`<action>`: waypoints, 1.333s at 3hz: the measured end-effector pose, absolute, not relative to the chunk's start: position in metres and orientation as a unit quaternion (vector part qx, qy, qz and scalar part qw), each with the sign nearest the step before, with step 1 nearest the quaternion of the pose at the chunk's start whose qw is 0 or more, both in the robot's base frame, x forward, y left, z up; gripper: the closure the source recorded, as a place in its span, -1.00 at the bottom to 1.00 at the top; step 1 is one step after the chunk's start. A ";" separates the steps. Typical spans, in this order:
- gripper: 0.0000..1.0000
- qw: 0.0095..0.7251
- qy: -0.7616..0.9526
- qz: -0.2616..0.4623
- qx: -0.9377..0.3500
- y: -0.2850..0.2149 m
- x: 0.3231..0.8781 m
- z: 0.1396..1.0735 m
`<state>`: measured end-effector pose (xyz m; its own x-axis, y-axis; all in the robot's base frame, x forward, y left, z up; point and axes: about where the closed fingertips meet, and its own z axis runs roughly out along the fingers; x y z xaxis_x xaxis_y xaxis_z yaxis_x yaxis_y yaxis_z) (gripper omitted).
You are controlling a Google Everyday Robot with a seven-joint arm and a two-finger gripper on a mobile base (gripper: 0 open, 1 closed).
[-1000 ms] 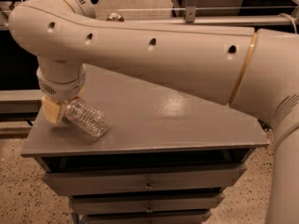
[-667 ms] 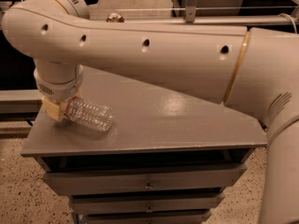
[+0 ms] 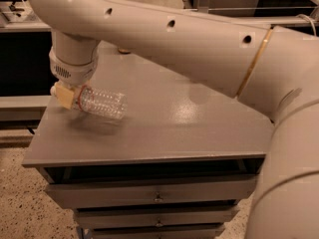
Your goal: Pick water bottle
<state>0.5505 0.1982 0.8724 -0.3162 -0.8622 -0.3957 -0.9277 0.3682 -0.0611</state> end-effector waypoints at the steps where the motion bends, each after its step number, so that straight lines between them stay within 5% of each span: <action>1: 1.00 0.214 0.777 0.145 -0.573 0.190 0.577 0.907; 4: 1.00 0.265 0.735 0.237 -0.578 0.158 0.606 0.979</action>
Offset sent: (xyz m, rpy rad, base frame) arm 0.0685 -0.0561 0.1217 0.3753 -0.0136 0.1893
